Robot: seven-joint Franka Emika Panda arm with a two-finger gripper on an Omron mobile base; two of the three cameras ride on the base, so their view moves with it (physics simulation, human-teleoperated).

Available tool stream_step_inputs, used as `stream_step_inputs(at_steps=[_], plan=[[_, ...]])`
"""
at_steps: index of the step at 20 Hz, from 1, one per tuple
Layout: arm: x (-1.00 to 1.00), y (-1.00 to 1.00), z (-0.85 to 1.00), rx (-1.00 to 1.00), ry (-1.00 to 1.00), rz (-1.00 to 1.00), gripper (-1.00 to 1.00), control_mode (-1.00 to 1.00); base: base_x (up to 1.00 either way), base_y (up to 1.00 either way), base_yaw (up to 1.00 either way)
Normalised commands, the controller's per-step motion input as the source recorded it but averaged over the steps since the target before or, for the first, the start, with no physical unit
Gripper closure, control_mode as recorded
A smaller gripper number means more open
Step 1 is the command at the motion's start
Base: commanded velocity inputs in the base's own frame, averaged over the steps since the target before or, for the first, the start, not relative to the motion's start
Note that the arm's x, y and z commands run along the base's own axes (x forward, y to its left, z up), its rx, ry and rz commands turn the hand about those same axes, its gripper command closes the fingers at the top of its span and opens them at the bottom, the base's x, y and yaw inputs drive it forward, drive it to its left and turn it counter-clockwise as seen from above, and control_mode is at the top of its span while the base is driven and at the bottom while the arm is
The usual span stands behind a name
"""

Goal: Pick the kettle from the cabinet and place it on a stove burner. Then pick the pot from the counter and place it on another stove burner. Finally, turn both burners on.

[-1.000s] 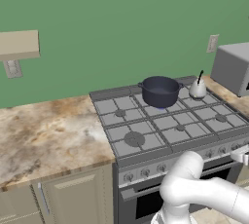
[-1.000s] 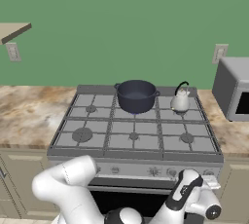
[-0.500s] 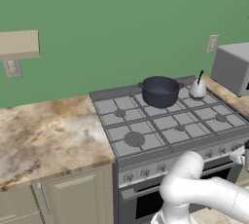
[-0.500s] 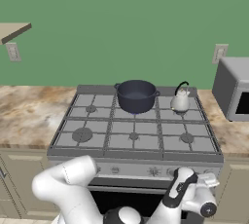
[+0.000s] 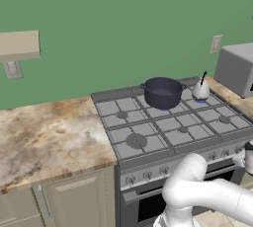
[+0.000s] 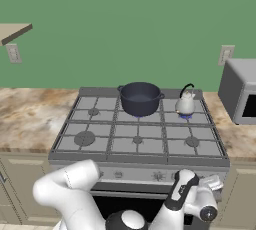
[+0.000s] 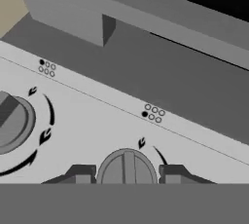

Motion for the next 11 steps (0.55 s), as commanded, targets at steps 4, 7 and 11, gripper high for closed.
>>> stream_step_inputs(at_steps=[4, 7, 11], plan=[[0.00, -0.05, 0.06, -0.17, 0.00, 0.00, 1.00, -1.00, 0.00, 0.00, 0.00], [0.00, -0.03, 0.04, -0.16, 0.00, 0.00, 1.00, -1.00, 0.00, 0.00, 0.00], [0.00, -0.01, 0.02, -0.14, 0.00, 0.00, 1.00, -1.00, 0.00, 0.00, 0.00]])
